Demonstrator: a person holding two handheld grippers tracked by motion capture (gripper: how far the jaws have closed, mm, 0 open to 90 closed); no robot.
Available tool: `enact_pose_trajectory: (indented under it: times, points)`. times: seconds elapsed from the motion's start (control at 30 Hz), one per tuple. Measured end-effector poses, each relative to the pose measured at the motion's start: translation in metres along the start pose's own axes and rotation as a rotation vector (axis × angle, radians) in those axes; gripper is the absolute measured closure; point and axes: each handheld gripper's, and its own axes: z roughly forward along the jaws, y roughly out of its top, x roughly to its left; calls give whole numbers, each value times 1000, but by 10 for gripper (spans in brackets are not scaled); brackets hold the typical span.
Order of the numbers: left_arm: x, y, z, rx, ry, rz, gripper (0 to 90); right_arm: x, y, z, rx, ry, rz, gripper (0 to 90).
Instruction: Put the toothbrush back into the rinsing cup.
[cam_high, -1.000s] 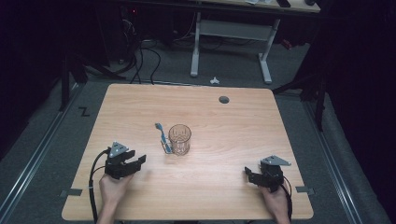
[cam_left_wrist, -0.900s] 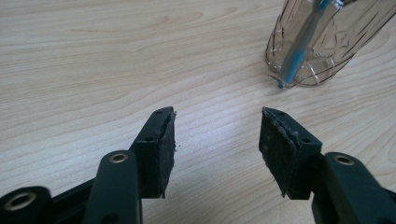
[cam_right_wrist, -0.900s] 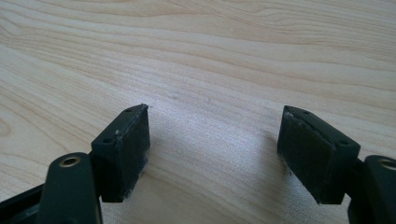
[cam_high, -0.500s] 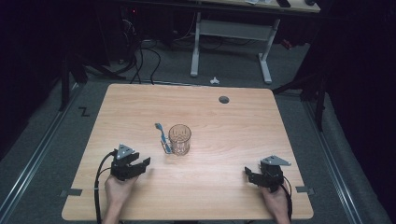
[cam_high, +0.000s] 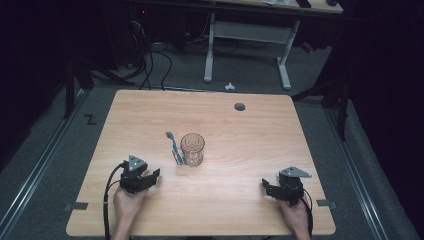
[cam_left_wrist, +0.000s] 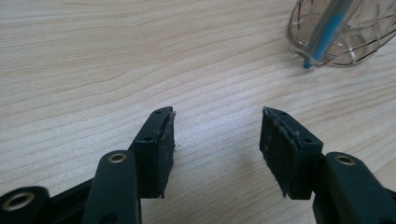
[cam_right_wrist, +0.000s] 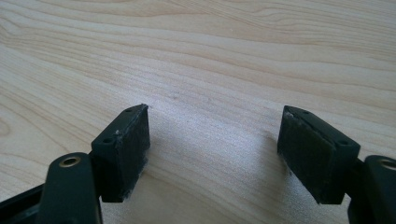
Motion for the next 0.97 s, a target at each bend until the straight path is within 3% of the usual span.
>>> enact_pose_trajectory:
  times: [0.47, 0.6, 0.73, 0.97]
  points:
    - [-5, -2, 6, 6, 49, 38, 433, 0, 0, 0, 0, 0, 0, 255]
    - [-5, -3, 5, 2, 40, 10, 409, 0, 0, 0, 0, 0, 0, 255]
    - [-8, -3, 5, 10, 57, 31, 378, 0, 0, 0, 0, -1, 1, 255]
    - [-8, -3, 5, 11, 58, 29, 372, 0, 0, 0, 0, -1, 0, 255]
